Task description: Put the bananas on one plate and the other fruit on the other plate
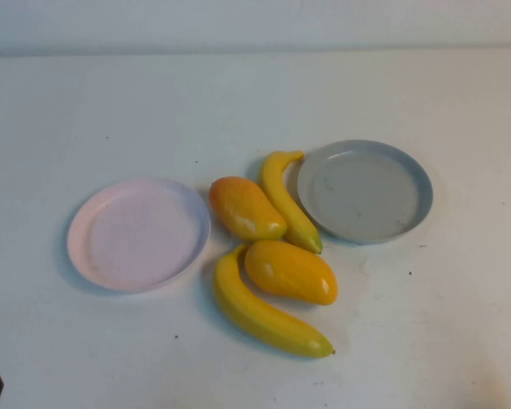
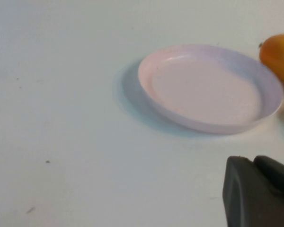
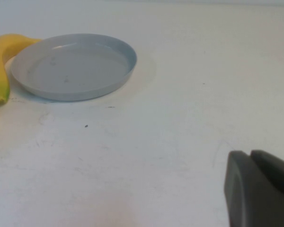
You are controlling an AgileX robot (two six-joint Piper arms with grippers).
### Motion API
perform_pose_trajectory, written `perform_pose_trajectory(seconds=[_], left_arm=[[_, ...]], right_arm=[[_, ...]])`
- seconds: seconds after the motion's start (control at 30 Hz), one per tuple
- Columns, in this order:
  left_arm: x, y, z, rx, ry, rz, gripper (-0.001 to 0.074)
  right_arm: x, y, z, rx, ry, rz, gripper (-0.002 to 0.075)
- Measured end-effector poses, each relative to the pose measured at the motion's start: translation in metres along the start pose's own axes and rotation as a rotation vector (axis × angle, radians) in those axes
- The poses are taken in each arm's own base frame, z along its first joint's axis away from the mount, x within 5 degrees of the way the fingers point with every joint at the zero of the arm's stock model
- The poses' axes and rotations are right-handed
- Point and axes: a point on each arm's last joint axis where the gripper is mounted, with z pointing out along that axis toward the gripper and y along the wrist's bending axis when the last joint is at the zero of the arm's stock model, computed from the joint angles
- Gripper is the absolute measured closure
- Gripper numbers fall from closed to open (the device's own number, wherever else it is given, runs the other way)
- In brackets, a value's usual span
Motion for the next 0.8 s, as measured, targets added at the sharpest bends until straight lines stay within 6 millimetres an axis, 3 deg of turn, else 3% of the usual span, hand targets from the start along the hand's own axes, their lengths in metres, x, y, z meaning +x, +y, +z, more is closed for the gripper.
perform_pose_trajectory(seconds=[0.3,0.57,0.8], left_arm=[[-0.017,-0.006,-0.002,0.107,-0.170,-0.474,0.0735],[-0.020,-0.008,-0.003,0.139,-0.171,-0.577,0.0735],[-0.064,-0.024,-0.012,0.227,0.026,-0.527,0.0735]], right_arm=[[0.000,0.000,0.000,0.000,0.000,0.000,0.0743],[0.000,0.000,0.000,0.000,0.000,0.000,0.0743],[0.000,0.000,0.000,0.000,0.000,0.000,0.0743]])
